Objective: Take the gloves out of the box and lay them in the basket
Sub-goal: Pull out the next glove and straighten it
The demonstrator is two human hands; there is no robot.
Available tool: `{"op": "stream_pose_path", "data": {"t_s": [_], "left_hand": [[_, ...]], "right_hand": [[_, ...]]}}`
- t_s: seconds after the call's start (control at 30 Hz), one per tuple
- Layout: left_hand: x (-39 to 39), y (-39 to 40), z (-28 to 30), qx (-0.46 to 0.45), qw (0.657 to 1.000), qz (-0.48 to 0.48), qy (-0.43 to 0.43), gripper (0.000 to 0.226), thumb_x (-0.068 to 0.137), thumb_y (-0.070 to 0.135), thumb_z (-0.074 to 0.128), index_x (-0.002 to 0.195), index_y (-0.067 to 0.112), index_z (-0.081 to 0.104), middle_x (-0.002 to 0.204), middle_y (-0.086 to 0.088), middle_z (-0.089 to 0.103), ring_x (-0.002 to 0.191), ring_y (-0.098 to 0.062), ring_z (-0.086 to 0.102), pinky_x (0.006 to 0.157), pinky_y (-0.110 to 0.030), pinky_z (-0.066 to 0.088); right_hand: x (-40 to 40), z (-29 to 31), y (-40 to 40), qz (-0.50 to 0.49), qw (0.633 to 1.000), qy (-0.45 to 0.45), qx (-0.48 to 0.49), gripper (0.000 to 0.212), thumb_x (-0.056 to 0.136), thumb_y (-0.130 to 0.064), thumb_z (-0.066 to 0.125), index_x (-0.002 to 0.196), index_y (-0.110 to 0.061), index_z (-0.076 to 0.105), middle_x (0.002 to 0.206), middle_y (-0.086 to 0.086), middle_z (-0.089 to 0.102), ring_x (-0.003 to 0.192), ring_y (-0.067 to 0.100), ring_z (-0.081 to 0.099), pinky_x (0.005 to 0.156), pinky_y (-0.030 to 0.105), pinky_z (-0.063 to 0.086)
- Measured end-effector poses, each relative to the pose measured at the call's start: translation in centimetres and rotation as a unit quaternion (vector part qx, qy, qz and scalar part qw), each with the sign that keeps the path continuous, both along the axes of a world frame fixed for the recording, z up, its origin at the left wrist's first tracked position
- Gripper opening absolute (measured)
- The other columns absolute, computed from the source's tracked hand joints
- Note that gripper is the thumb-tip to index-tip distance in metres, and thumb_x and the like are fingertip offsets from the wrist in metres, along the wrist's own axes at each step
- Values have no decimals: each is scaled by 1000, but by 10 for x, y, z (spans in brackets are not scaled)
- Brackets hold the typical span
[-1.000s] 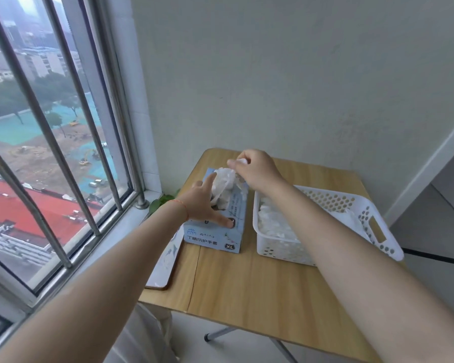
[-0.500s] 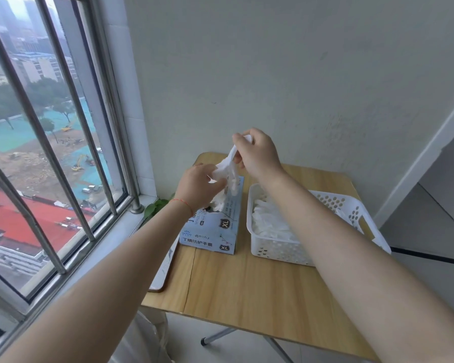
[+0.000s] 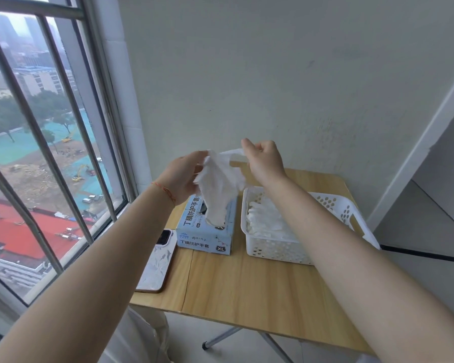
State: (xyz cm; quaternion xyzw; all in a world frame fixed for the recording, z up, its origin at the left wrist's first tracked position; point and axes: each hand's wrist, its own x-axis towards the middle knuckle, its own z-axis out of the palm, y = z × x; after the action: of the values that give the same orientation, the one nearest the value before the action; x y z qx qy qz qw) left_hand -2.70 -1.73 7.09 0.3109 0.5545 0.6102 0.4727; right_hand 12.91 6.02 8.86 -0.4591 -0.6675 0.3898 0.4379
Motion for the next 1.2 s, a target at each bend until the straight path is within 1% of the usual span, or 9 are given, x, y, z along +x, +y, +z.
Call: {"op": "stream_pose_path", "data": {"t_s": [0.1, 0.3, 0.47, 0.57, 0.7, 0.8, 0.9, 1.03, 1.2], "left_hand": [[1, 1, -6, -24, 997, 25, -70, 17, 96, 13, 51, 80, 10, 57, 72, -9, 62, 57, -21, 59, 56, -29, 52], [21, -7, -4, 25, 991, 14, -130, 45, 89, -5, 33, 54, 4, 59, 72, -13, 62, 66, -28, 65, 55, -29, 58], [16, -2, -3, -11, 980, 110, -166, 19, 99, 7, 41, 83, 9, 50, 88, -10, 53, 57, -20, 60, 44, -23, 53], [4, -4, -6, -110, 982, 145, 42, 15, 89, 10, 51, 74, 13, 48, 71, -6, 47, 50, -17, 39, 46, -19, 38], [3, -11, -13, -110, 888, 117, 432, 18, 78, 20, 67, 93, 20, 55, 89, -1, 50, 78, -22, 50, 69, -28, 40], [16, -14, -2, 57, 966, 11, 251, 23, 89, 25, 65, 110, 16, 65, 106, -3, 66, 101, -20, 62, 85, -26, 48], [19, -15, 1, 92, 964, -130, 211, 35, 75, 33, 73, 105, 14, 71, 108, -14, 71, 102, -31, 66, 98, -39, 50], [25, -18, 1, 96, 964, -133, 208, 28, 70, 17, 68, 98, 12, 66, 96, -11, 71, 85, -23, 67, 91, -41, 54], [39, -21, 7, 91, 984, -116, 97, 27, 72, 14, 49, 93, 8, 65, 84, -13, 64, 71, -24, 59, 66, -32, 49]], "right_hand": [[5, -3, -8, -17, 999, -35, 26, 38, 89, -43, 61, 106, -12, 47, 106, 3, 53, 92, 18, 55, 69, 26, 38], [11, -11, -40, 174, 967, -187, 6, 54, 77, -54, 73, 111, -19, 50, 101, -8, 54, 90, 8, 55, 66, 24, 44], [13, -22, -32, 112, 967, -229, -6, 31, 85, -14, 64, 112, -12, 49, 105, 2, 53, 92, 18, 55, 65, 27, 45], [19, -15, -26, 101, 970, -222, -19, 18, 82, -13, 63, 100, -12, 61, 92, -1, 60, 87, 17, 60, 64, 24, 45], [21, 3, -29, 130, 981, -136, -48, 13, 81, -13, 64, 89, -5, 71, 74, 0, 61, 68, 12, 56, 59, 21, 44], [17, 10, -30, 141, 985, -82, -62, 12, 78, -22, 66, 84, -12, 68, 79, 5, 62, 73, 19, 57, 67, 30, 46], [18, 17, -33, 128, 989, -44, -58, 10, 82, -22, 69, 83, -13, 66, 77, 6, 63, 68, 19, 57, 63, 30, 45], [26, 26, -35, 116, 992, 3, -47, 14, 86, -22, 71, 90, -8, 71, 85, 7, 70, 73, 17, 63, 74, 31, 53], [24, 31, -37, 96, 995, -12, 7, 37, 88, -30, 69, 92, 7, 68, 74, 6, 54, 68, 14, 50, 61, 24, 39]]}}
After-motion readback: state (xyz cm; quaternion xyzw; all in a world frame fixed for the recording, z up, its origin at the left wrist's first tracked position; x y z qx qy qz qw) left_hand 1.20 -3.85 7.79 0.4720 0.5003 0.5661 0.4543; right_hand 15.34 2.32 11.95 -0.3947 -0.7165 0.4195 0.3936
